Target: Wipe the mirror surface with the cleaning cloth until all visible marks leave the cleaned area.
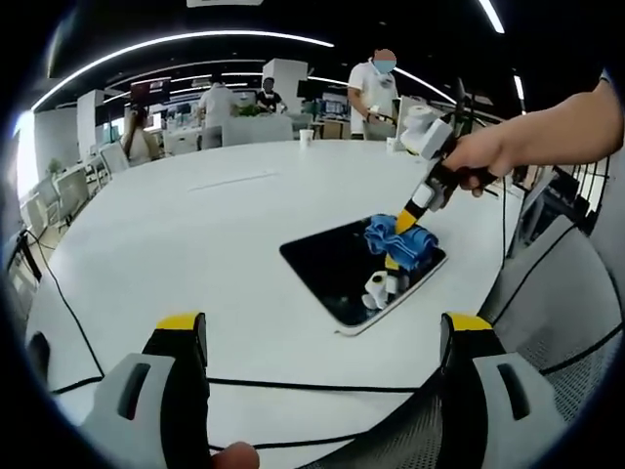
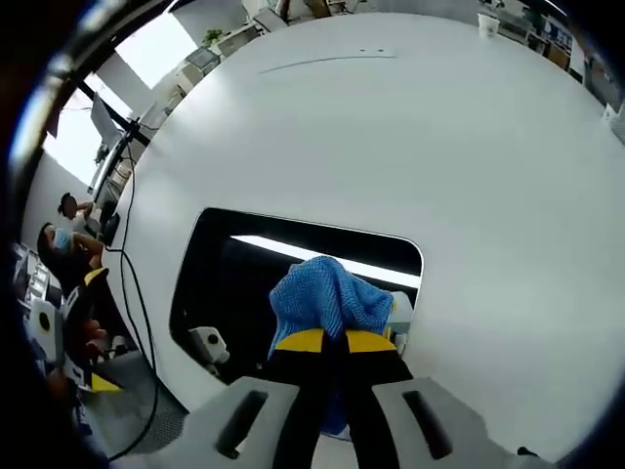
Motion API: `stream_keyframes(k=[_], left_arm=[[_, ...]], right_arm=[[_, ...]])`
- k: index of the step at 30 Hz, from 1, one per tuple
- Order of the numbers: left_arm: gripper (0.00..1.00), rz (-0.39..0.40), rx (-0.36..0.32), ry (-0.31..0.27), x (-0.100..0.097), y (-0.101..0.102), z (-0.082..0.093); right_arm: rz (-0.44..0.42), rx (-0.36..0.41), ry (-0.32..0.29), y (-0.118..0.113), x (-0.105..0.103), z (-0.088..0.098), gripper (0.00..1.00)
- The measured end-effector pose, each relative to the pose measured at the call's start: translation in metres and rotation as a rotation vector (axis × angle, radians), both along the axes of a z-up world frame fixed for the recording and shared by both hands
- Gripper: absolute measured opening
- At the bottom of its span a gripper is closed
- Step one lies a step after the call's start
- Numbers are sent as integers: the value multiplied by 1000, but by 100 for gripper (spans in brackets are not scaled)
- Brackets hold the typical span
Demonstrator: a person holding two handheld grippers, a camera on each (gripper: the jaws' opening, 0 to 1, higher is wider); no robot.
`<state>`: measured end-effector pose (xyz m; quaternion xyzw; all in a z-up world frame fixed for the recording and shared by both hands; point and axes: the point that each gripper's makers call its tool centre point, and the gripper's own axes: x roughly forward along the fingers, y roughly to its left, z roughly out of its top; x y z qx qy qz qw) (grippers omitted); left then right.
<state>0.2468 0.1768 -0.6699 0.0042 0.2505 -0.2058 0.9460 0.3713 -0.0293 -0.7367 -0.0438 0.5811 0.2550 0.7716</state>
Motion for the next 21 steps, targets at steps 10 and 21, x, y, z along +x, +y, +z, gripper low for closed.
stream_keyframes(k=[10, 21], left_arm=[[99, 13, -4, -10, 0, 2, 2], [99, -2, 1, -1, -1, -1, 1]], right_arm=[[-6, -24, -10, -13, 7, -3, 0], [-22, -50, -9, -26, 3, -1, 0]])
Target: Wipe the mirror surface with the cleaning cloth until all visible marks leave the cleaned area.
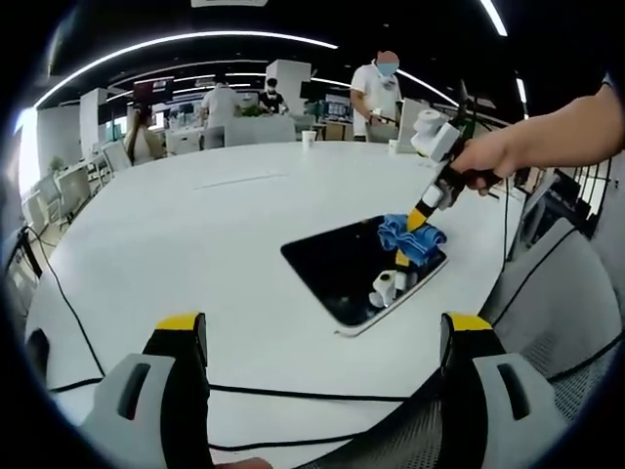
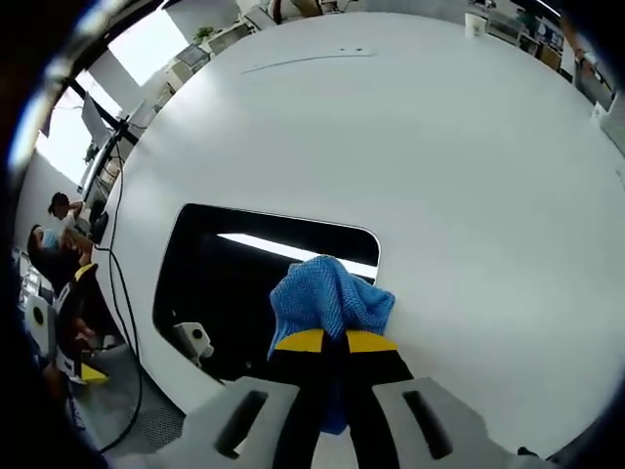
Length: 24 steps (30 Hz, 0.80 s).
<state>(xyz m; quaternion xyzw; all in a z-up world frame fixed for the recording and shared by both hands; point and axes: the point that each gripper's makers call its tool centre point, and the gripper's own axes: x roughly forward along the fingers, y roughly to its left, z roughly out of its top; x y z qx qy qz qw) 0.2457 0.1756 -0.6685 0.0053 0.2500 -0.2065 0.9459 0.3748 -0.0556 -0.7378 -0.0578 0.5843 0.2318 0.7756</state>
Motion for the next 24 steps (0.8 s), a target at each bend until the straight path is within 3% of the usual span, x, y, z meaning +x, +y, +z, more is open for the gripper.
stream_keyframes(k=[7, 14, 24], left_arm=[[99, 15, 3, 4, 0, 2, -1], [99, -22, 12, 1, 0, -5, -1], [99, 11, -18, -6, 2, 0, 0]], right_arm=[[-9, -18, -4, -5, 4, -2, 0], [-18, -32, -13, -4, 5, -4, 0], [-48, -45, -10, -5, 6, -5, 0]])
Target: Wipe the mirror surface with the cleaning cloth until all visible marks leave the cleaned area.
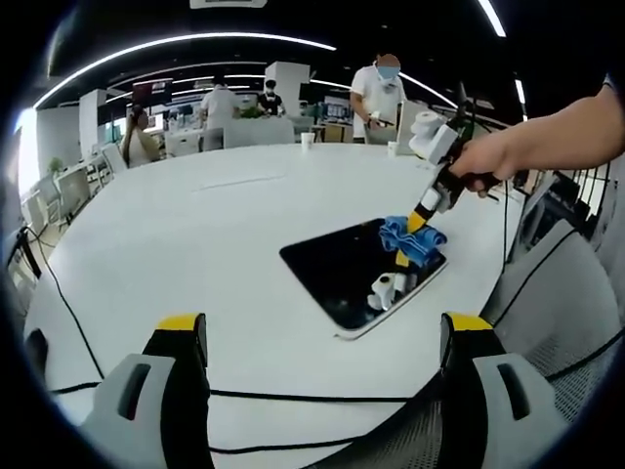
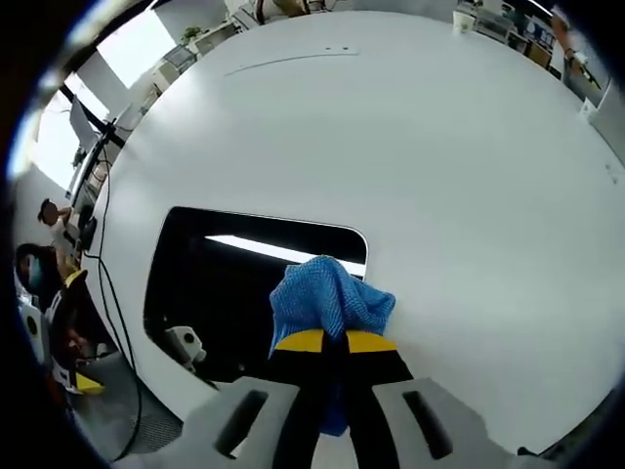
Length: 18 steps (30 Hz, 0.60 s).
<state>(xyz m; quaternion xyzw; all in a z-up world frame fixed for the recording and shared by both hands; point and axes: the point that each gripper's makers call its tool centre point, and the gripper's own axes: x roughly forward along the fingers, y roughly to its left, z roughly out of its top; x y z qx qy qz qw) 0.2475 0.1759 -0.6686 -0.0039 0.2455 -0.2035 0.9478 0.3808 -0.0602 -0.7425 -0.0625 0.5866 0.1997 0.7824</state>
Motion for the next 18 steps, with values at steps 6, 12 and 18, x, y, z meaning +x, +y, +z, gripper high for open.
stream_keyframes(k=[6, 12, 18], left_arm=[[99, 15, -3, 0, 1, 3, 0], [99, 17, -9, -6, 1, 3, 1], [99, 1, -11, -14, 2, 0, 3]], right_arm=[[-6, 5, -10, 0, -11, 2, 0], [-2, 12, -8, -1, -23, 3, 0], [-27, 9, -14, -3, -30, 2, 0]])
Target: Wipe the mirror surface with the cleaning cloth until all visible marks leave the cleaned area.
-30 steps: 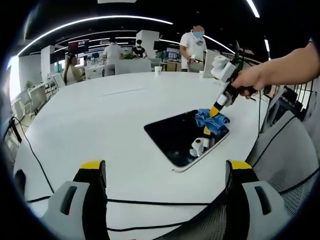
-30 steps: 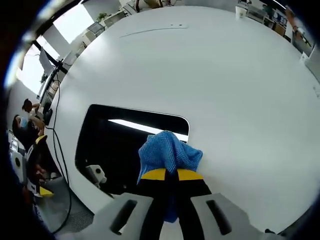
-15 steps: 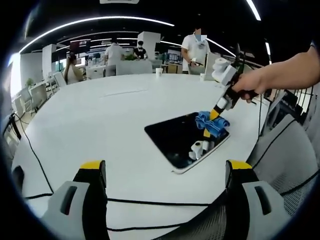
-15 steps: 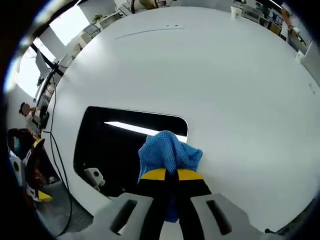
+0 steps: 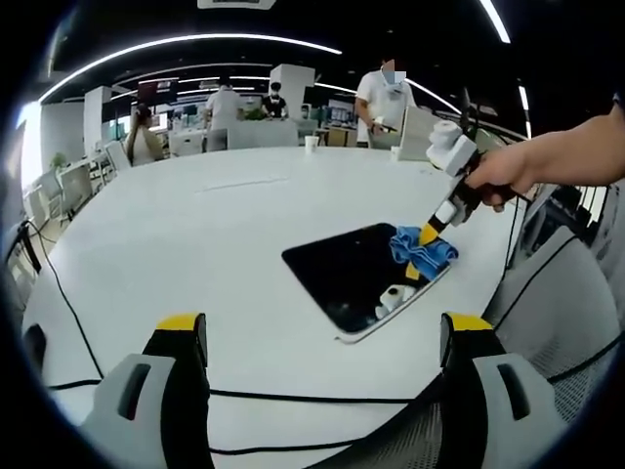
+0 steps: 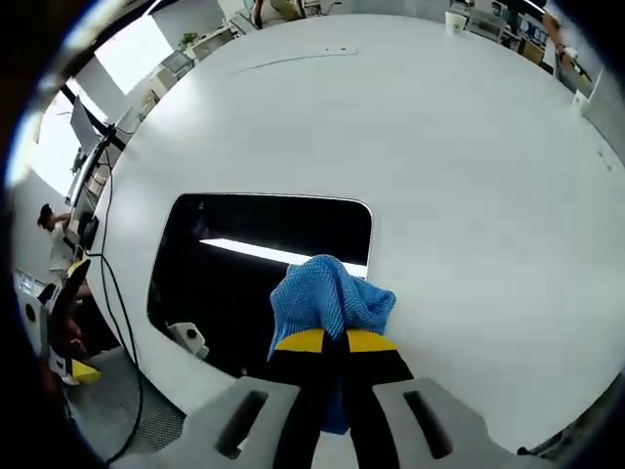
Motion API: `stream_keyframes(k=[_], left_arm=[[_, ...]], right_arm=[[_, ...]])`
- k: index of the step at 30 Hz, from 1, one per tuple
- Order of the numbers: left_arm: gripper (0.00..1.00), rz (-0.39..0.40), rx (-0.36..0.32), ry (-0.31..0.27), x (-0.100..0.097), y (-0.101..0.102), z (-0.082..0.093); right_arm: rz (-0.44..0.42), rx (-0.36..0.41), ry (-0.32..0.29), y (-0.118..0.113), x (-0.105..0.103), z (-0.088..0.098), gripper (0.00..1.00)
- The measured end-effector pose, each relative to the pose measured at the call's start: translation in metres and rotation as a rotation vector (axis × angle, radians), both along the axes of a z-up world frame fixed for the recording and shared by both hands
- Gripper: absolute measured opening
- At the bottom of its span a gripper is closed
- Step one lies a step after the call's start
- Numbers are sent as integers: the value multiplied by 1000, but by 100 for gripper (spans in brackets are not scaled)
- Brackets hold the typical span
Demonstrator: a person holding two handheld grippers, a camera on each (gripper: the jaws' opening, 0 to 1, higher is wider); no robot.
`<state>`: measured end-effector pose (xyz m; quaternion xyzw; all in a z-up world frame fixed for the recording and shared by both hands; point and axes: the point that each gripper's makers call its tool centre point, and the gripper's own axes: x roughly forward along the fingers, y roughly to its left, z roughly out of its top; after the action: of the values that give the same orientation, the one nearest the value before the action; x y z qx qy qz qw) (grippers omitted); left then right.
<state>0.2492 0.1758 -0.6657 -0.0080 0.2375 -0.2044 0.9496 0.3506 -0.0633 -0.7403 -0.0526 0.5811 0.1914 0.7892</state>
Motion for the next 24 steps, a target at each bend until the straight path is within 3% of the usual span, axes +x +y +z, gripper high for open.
stream_keyframes(k=[24], left_arm=[[98, -4, -8, 4, 0, -2, 0]], right_arm=[[-42, -3, 28, -9, -26, -2, 0]])
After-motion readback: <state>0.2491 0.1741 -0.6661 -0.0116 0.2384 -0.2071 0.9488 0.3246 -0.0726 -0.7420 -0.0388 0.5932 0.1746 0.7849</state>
